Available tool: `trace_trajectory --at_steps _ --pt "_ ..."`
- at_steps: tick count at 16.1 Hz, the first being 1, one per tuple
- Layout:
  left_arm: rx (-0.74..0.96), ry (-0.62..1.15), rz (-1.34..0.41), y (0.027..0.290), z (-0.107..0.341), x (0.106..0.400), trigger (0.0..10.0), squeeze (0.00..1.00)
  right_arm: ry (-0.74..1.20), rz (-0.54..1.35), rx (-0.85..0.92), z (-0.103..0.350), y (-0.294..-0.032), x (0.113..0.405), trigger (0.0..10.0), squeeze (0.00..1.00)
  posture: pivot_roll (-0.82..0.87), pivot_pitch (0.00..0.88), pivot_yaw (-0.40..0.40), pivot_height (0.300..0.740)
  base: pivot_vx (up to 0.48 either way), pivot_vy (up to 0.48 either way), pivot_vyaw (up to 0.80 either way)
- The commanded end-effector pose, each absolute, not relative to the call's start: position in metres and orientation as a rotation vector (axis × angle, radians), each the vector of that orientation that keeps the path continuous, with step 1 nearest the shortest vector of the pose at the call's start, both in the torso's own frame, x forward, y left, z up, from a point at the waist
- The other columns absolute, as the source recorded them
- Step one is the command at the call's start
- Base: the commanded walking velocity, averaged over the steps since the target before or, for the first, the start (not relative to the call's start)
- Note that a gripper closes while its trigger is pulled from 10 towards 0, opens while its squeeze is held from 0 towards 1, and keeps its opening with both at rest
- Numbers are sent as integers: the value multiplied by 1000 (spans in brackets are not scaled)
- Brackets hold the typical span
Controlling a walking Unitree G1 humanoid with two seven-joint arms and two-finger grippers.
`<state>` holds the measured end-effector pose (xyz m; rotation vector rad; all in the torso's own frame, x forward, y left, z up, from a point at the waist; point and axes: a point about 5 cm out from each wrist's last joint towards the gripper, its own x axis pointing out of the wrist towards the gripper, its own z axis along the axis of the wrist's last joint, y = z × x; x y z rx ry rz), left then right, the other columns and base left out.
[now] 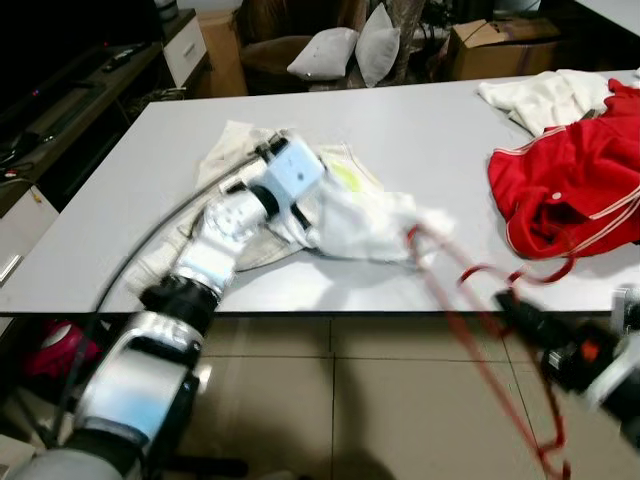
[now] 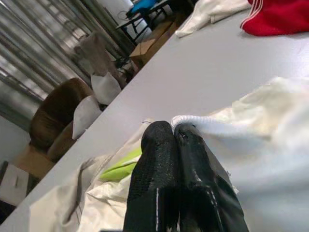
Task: Hang hanger
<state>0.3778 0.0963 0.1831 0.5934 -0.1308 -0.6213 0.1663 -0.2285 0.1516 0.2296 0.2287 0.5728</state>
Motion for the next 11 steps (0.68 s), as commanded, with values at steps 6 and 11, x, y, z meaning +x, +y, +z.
trace_trajectory --at_steps 6,11 --pt "651 -153 -594 99 188 372 0 0 183 698 254 169 -213 148 10000 0 -191 0 159 740 0 0 0" --pt "660 -145 -562 106 190 370 0 0 145 448 167 171 -238 168 10000 0 -183 0 150 740 0 0 0"
